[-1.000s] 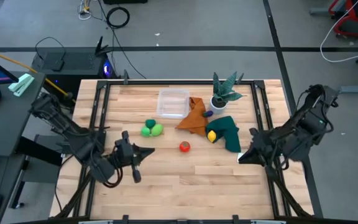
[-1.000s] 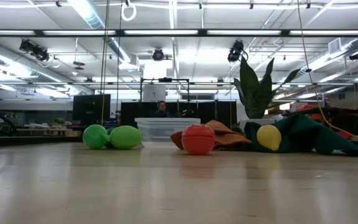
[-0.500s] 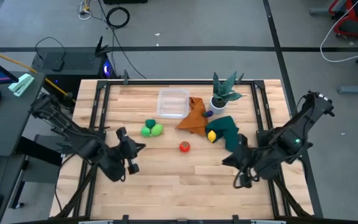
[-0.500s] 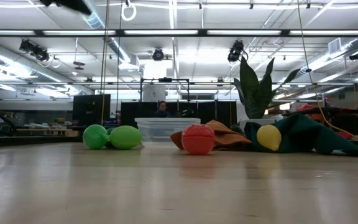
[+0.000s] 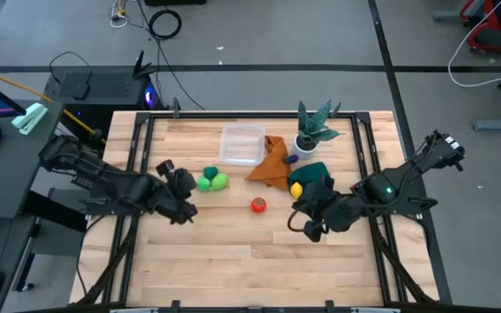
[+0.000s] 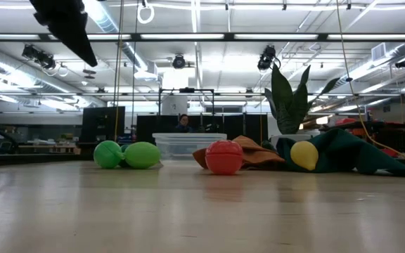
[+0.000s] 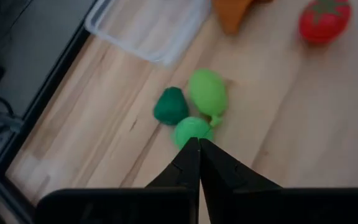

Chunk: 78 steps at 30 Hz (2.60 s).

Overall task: Pick and placing Produce into tupperware
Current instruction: Put the yellow lemon into the transparent container

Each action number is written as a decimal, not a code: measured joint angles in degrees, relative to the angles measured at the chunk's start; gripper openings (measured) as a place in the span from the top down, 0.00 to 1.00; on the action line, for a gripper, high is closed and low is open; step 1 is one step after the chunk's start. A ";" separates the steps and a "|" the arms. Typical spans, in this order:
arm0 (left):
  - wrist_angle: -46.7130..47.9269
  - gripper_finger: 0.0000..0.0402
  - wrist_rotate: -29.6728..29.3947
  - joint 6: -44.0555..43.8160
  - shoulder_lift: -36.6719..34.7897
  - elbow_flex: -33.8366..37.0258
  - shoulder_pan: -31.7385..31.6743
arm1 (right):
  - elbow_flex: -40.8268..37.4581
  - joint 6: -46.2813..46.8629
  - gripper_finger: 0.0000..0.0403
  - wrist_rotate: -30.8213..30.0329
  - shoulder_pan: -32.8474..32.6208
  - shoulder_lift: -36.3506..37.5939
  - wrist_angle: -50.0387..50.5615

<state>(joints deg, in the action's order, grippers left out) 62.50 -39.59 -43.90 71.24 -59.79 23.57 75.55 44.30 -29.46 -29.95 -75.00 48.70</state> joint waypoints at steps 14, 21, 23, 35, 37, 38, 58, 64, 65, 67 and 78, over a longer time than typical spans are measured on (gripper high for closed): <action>-0.35 0.92 0.05 0.23 -0.02 0.15 -10.62 | 0.02 17.50 1.00 -0.93 1.35 -3.93 16.36; -0.46 0.94 0.04 0.17 -0.02 0.17 -11.31 | 0.02 18.57 1.00 -1.35 -0.19 -8.53 16.30; -0.44 0.95 0.06 -0.39 -0.02 0.17 -11.30 | 0.02 20.30 1.00 -1.36 -1.32 -9.55 16.31; -0.70 0.91 -0.18 -3.48 -0.02 0.17 -11.29 | -17.29 40.57 1.00 -3.11 -8.83 -6.01 5.67; -0.79 0.91 -0.42 -3.46 -0.02 0.17 -11.29 | -20.01 39.22 0.99 -3.28 -8.22 -5.08 4.51; -0.79 0.91 -0.66 -3.45 -0.02 0.17 -11.29 | -21.03 37.57 0.98 -3.20 -7.79 -4.77 3.89; -1.27 0.91 -2.17 -3.28 -0.02 0.17 -11.29 | -29.57 13.59 0.41 -2.50 7.86 -4.50 -10.54; -1.44 0.93 -2.82 -3.32 -0.02 0.17 -11.29 | -29.57 10.60 0.32 -1.17 11.27 -4.50 -11.06; -1.46 0.93 -2.82 -3.43 -0.02 0.17 -11.29 | -29.57 9.85 0.31 -1.03 11.72 -4.50 -11.07; -1.48 0.92 -2.82 -3.45 -0.02 0.17 -11.29 | -29.57 8.65 0.28 -0.83 12.64 -4.50 -11.11; -3.31 0.91 -2.85 -3.37 -0.02 0.20 -11.29 | -30.36 7.66 0.19 2.64 18.49 -5.01 -12.56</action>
<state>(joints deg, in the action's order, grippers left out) 59.19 -42.44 -47.27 71.22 -59.59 12.27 45.19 51.96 -26.81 -11.46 -80.01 36.14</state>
